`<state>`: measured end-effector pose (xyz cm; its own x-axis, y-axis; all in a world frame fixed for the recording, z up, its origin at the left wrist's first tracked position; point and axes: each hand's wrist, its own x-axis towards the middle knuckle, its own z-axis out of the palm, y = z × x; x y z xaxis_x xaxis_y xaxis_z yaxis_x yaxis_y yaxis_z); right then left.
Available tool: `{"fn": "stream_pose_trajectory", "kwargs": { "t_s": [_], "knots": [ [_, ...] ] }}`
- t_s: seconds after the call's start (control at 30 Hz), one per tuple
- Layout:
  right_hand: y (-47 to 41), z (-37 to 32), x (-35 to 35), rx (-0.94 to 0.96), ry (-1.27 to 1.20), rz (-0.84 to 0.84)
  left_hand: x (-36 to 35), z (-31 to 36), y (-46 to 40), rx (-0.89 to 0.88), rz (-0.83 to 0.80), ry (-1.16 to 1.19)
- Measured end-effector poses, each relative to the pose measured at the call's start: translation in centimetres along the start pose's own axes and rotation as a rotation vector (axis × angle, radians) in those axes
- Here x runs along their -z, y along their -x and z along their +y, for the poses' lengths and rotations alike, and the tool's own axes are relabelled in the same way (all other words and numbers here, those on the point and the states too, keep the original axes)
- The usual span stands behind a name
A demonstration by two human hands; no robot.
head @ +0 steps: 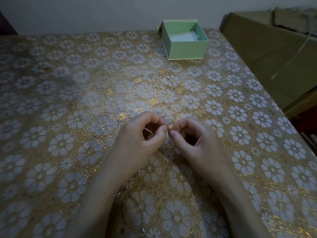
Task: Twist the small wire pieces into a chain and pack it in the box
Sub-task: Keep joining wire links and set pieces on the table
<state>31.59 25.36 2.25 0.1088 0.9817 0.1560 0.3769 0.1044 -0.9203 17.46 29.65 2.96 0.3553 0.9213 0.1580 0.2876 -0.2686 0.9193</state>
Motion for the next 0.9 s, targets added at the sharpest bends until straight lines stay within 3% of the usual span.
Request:
{"fn": "stream_pose_trajectory", "kwargs": {
  "t_s": [0.9],
  "knots": [
    [-0.04,0.13,-0.01,-0.075,-0.023,0.026,-0.36,-0.09,0.09,-0.004,-0.015,-0.028]
  ]
}}
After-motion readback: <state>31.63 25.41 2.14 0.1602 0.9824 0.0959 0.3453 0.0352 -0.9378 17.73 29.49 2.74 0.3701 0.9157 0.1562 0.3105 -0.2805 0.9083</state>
